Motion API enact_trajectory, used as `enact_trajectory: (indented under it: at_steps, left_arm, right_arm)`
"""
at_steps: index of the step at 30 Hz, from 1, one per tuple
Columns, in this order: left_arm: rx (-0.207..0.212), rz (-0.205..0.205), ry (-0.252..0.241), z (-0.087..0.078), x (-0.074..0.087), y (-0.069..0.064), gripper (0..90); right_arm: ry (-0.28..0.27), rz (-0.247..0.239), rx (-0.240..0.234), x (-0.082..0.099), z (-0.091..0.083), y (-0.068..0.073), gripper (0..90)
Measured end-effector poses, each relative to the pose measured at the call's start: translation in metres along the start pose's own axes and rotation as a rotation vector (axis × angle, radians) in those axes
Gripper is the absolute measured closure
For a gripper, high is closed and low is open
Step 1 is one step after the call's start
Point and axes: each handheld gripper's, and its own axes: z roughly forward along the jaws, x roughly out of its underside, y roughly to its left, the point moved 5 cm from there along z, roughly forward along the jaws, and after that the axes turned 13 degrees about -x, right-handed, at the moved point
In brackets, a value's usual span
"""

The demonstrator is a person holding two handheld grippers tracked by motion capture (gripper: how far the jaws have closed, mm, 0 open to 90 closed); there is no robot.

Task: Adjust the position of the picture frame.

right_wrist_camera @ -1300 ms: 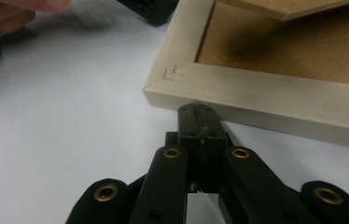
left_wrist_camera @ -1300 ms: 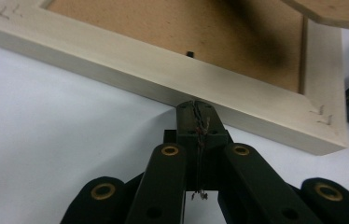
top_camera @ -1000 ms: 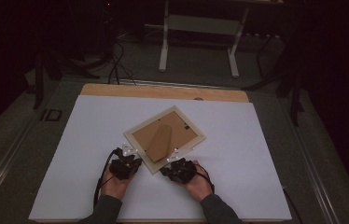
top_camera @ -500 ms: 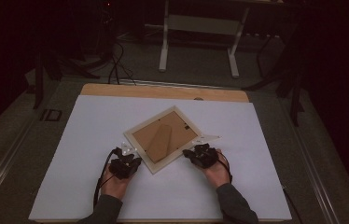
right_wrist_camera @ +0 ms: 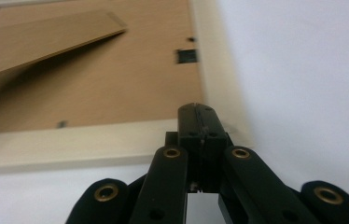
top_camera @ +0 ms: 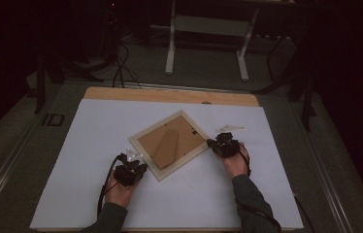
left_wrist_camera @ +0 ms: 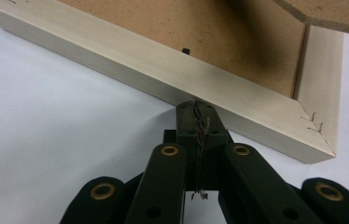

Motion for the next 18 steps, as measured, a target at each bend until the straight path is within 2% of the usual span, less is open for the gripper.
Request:
enact_trajectory:
  at_steps: [9,14,18]
  left_arm:
    - [0.001,-0.001,0.000,0.000,0.000,0.000,90.0]
    - [-0.001,0.002,0.000,0.000,0.000,0.000,90.0]
    - [-0.003,0.005,-0.001,0.000,0.000,-0.001,90.0]
  right_arm:
    - [0.005,0.062,0.073,-0.006,0.005,-0.026,90.0]
    - [0.033,0.078,0.098,-0.005,0.009,-0.033,90.0]
    - [0.056,0.082,0.099,-0.003,0.012,-0.036,90.0]
